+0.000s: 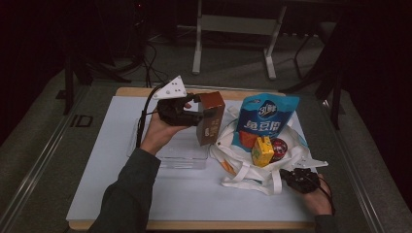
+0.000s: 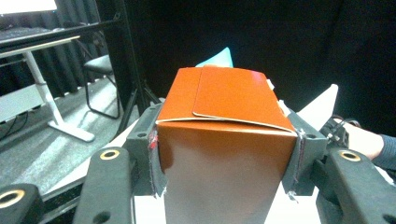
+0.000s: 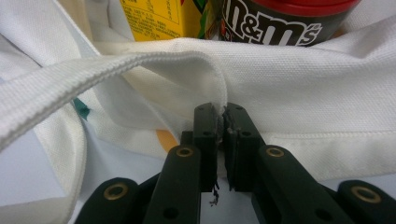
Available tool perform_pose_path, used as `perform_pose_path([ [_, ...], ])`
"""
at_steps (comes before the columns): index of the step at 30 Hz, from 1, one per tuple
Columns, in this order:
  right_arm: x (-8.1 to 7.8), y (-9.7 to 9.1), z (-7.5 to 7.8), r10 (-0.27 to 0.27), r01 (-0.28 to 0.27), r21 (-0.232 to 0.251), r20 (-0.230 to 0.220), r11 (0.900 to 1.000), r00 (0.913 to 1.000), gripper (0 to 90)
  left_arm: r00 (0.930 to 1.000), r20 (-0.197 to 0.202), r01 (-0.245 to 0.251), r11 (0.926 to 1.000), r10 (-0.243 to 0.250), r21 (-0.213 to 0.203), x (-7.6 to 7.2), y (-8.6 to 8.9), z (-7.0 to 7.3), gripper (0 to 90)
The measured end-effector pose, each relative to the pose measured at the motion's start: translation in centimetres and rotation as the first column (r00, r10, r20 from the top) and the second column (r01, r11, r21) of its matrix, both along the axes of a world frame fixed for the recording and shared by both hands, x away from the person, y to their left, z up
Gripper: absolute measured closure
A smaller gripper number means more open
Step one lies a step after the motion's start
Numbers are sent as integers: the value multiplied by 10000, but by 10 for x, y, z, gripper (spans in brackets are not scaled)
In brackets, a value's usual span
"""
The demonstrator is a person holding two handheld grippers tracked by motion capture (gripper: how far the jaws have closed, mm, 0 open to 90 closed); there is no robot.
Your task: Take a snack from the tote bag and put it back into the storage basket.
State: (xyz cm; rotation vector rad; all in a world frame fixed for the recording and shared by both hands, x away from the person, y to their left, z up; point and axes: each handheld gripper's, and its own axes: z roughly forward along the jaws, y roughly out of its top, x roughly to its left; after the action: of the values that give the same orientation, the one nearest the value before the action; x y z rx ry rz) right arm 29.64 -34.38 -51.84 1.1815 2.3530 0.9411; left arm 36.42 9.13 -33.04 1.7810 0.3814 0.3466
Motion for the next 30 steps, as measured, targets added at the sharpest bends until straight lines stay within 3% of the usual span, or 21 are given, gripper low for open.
perform_pose_path([
  [30,0,0,0,-25,25,19,11,10000,10000,839,9993,-330,-152,9949,185,993,5,30,-6,429],
])
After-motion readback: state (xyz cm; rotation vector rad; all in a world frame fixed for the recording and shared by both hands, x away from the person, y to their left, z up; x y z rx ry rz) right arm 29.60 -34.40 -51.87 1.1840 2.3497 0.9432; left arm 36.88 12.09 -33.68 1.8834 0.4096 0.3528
